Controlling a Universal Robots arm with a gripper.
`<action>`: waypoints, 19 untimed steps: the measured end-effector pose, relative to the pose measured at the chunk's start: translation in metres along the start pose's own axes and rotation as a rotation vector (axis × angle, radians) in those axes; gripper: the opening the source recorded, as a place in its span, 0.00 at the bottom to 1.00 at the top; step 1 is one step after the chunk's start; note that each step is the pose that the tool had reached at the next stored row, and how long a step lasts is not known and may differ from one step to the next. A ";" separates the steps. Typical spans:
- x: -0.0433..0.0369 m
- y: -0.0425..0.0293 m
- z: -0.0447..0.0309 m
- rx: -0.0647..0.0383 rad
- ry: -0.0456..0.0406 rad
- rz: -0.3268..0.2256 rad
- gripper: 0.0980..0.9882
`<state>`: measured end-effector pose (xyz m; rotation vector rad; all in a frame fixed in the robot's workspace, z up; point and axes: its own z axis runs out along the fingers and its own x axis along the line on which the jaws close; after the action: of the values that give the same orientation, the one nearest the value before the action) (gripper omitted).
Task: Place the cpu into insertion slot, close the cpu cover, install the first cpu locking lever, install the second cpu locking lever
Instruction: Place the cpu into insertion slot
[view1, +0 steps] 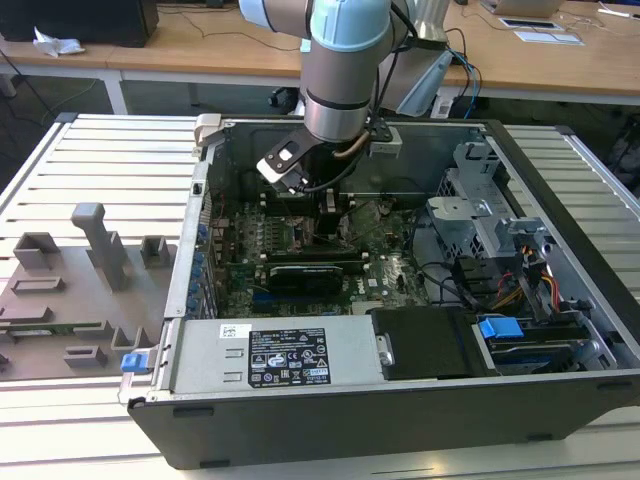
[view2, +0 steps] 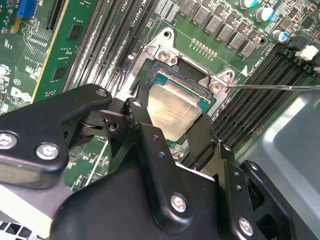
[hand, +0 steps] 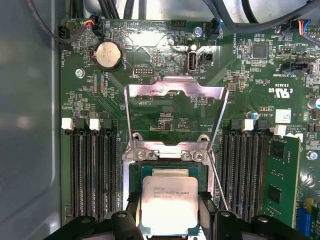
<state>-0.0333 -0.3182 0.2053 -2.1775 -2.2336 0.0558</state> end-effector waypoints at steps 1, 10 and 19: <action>0.0000 0.0000 0.0008 0.000 0.0001 0.000 0.50; 0.0000 0.0002 0.0050 0.000 -0.0001 0.000 0.50; 0.0000 0.0002 0.0052 0.000 -0.0001 0.000 0.59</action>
<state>-0.0333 -0.3182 0.2000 -2.1775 -2.2336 0.0559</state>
